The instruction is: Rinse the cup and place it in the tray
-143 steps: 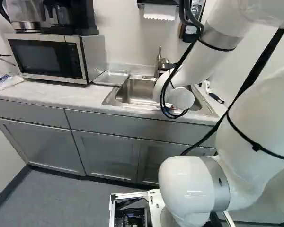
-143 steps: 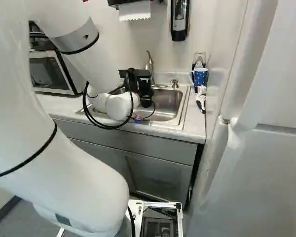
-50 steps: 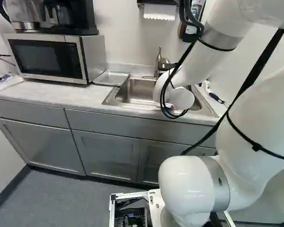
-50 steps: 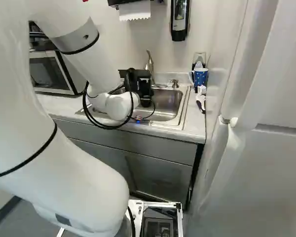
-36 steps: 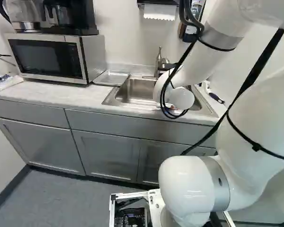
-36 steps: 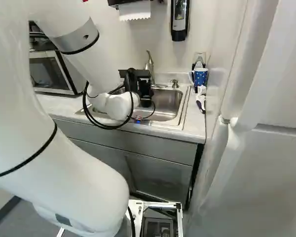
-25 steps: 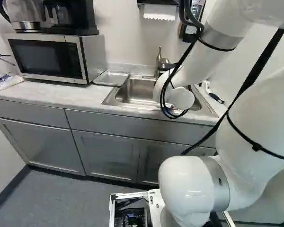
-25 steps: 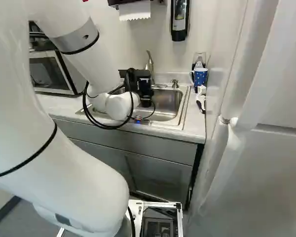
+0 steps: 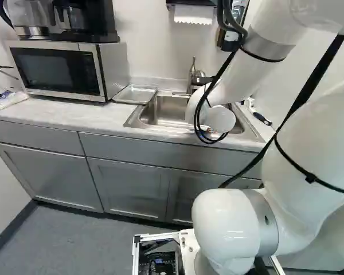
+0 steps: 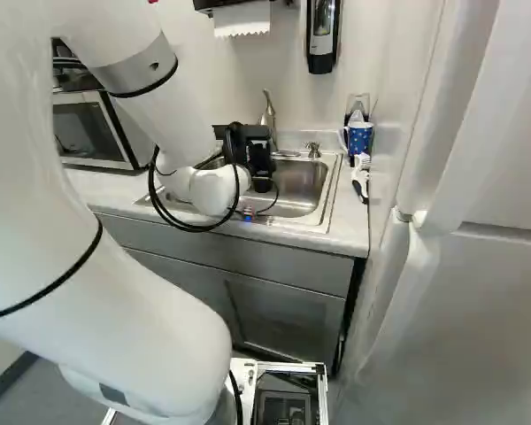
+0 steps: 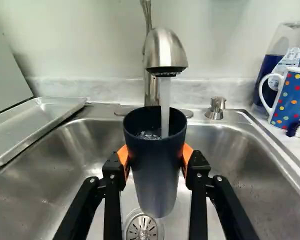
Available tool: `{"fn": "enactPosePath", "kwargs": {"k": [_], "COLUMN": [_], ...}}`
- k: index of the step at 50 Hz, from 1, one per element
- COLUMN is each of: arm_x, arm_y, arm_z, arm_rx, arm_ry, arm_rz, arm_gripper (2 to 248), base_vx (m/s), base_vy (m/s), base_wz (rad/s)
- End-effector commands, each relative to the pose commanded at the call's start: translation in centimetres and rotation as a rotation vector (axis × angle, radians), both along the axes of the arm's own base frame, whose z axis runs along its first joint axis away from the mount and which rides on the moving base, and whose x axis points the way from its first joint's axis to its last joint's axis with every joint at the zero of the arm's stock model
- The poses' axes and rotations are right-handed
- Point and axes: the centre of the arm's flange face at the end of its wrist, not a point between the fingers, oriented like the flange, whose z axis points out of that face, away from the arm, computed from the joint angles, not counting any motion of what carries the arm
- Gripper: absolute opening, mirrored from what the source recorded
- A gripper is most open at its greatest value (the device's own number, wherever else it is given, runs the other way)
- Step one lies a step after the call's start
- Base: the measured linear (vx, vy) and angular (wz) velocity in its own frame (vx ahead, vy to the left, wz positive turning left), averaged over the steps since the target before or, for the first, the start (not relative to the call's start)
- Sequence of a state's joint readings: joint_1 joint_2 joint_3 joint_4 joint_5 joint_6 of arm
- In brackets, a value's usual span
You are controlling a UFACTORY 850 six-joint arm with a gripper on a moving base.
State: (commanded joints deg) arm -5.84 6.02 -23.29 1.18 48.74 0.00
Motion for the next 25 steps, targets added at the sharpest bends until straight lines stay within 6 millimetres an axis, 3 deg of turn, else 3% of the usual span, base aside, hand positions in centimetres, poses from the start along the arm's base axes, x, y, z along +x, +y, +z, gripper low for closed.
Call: {"fn": "enactPosePath", "kwargs": {"k": [25], "arm_x": [-0.01], "arm_y": [0.32], "arm_z": [0.0], "arm_rx": [0.0], "arm_ry": [0.0], "arm_rz": [0.008], "arm_gripper": [122], "base_vx": [0.0], "base_vy": [0.0], "base_wz": [0.0]}}
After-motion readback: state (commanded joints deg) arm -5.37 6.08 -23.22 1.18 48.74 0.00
